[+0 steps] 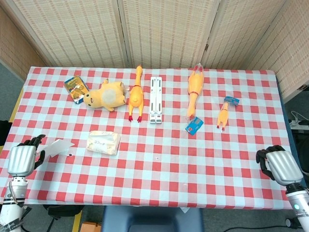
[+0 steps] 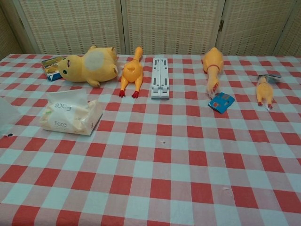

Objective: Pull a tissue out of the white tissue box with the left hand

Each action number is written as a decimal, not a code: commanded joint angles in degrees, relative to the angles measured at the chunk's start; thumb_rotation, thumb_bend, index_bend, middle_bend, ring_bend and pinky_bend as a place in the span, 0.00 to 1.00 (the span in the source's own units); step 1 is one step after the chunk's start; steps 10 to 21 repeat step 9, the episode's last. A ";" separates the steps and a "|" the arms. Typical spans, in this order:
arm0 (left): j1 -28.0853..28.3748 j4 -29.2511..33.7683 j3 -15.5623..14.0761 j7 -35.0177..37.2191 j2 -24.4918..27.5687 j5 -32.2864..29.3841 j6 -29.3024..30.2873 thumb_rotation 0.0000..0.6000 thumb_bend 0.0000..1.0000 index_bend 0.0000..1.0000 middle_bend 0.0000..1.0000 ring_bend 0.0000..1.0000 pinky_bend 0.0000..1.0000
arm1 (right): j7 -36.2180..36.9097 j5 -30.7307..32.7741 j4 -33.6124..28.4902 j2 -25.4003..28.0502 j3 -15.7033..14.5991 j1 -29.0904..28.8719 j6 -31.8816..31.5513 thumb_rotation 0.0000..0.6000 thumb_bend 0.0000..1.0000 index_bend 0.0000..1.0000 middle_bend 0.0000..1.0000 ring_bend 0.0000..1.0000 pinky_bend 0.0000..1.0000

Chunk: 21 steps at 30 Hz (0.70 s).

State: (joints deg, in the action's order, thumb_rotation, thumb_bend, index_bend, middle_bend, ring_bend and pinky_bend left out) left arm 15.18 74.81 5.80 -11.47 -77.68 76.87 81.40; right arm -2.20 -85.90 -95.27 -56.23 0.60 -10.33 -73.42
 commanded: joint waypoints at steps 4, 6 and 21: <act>-1.75 0.29 -1.94 3.26 0.18 1.00 -0.26 1.00 0.45 0.09 0.17 0.23 0.45 | -0.05 0.16 -0.03 -0.07 0.09 0.05 -0.17 1.00 0.73 0.59 0.58 0.40 0.32; -2.51 -0.26 -2.41 5.39 -0.02 1.71 0.29 1.00 0.45 0.09 0.17 0.23 0.44 | -0.13 0.21 -0.02 -0.17 0.14 0.03 -0.20 1.00 0.73 0.59 0.58 0.40 0.32; -3.49 -1.25 -2.80 8.57 -0.47 2.41 0.92 1.00 0.45 0.09 0.17 0.23 0.44 | -0.74 0.65 0.10 -0.58 0.39 -0.01 -0.30 1.00 0.73 0.59 0.58 0.40 0.32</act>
